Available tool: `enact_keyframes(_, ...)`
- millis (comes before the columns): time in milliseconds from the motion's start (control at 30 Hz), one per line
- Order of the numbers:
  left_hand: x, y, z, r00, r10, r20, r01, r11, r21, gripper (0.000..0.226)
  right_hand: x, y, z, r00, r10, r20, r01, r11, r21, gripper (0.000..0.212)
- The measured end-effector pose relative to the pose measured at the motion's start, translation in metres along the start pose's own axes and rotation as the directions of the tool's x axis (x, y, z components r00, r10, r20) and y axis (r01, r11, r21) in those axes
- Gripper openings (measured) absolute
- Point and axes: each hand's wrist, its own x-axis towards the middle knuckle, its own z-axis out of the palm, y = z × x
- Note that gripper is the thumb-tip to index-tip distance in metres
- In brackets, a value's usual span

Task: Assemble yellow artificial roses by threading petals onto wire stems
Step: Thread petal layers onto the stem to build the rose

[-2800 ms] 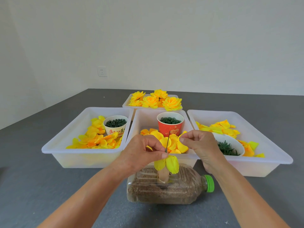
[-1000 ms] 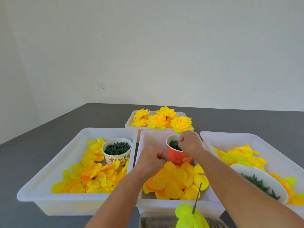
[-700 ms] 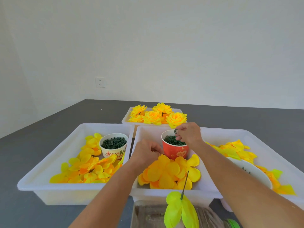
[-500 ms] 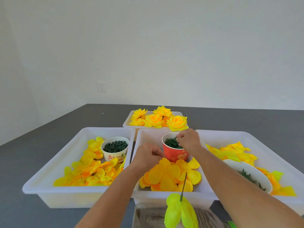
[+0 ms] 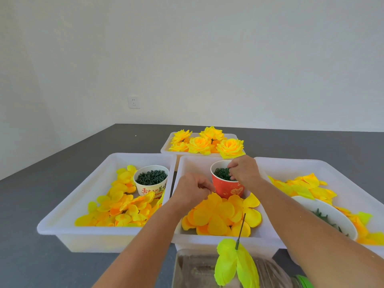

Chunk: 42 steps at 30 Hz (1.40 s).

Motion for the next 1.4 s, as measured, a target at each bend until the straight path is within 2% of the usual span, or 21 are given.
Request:
enact_keyframes(200, 0.0, -0.001, 0.001, 1.0, -0.005, 0.0, 0.005, 1.0, -0.001, 0.03, 0.002, 0.001, 0.0, 0.998, -0.063, -0.01, 0.061, 0.989, -0.138, 0.01)
enact_keyframes(300, 0.001, -0.001, 0.001, 1.0, -0.004, 0.0, 0.004, 1.0, 0.006, 0.029, 0.001, 0.0, 0.002, 0.999, -0.045, -0.03, 0.042, 0.994, -0.097, 0.016)
enact_keyframes(367, 0.001, -0.001, 0.001, 1.0, 0.001, 0.003, -0.001, 1.0, 0.002, 0.027, 0.001, -0.002, 0.001, 0.999, -0.008, -0.054, 0.009, 1.0, 0.008, 0.017)
enact_keyframes(433, 0.0, 0.003, 0.0, 1.0, 0.004, -0.009, -0.004, 0.999, -0.041, 0.023, -0.002, -0.008, -0.005, 0.997, 0.055, -0.051, -0.044, 0.977, 0.209, 0.013)
enact_keyframes(533, -0.006, 0.01, -0.004, 0.998, 0.039, -0.056, -0.049, 0.981, -0.188, 0.014, -0.019, -0.024, -0.024, 0.993, 0.087, 0.078, -0.116, 0.812, 0.572, 0.008)
enact_keyframes(633, -0.014, 0.022, -0.009, 0.99, 0.11, -0.091, -0.131, 0.956, -0.262, 0.024, -0.045, -0.039, -0.042, 0.981, 0.04, 0.19, -0.168, 0.668, 0.725, 0.011)
enact_keyframes(733, -0.024, 0.039, -0.013, 0.968, 0.208, -0.138, -0.241, 0.922, -0.304, 0.034, -0.069, -0.049, -0.056, 0.97, -0.019, 0.241, -0.169, 0.657, 0.734, 0.01)
enact_keyframes(833, -0.036, 0.054, -0.016, 0.946, 0.255, -0.201, -0.308, 0.9, -0.309, 0.024, -0.09, -0.059, -0.069, 0.973, -0.095, 0.212, -0.094, 0.672, 0.735, 0.011)
enact_keyframes(933, -0.046, 0.061, -0.02, 0.936, 0.266, -0.231, -0.329, 0.894, -0.305, 0.02, -0.107, -0.066, -0.081, 0.97, -0.172, 0.174, -0.016, 0.665, 0.746, 0.009)
enact_keyframes(1067, -0.057, 0.068, -0.024, 0.915, 0.246, -0.319, -0.351, 0.877, -0.328, 0.026, -0.122, -0.071, -0.095, 0.951, -0.23, 0.206, -0.029, 0.598, 0.801, 0.01)
enact_keyframes(1133, -0.065, 0.075, -0.024, 0.882, 0.265, -0.391, -0.399, 0.861, -0.317, 0.028, -0.129, -0.076, -0.102, 0.942, -0.26, 0.213, -0.035, 0.554, 0.832, 0.004)
enact_keyframes(1233, -0.079, 0.09, -0.022, 0.814, 0.355, -0.461, -0.498, 0.834, -0.238, 0.026, -0.137, -0.082, -0.112, 0.936, -0.279, 0.217, -0.049, 0.507, 0.861, 0.014)
enact_keyframes(1333, -0.091, 0.102, -0.021, 0.751, 0.446, -0.488, -0.571, 0.809, -0.138, 0.029, -0.145, -0.085, -0.123, 0.925, -0.295, 0.241, -0.073, 0.483, 0.872, 0.018)
enact_keyframes(1400, -0.099, 0.107, -0.02, 0.742, 0.47, -0.478, -0.582, 0.805, -0.111, 0.028, -0.153, -0.084, -0.129, 0.922, -0.302, 0.243, -0.075, 0.477, 0.876, 0.019)
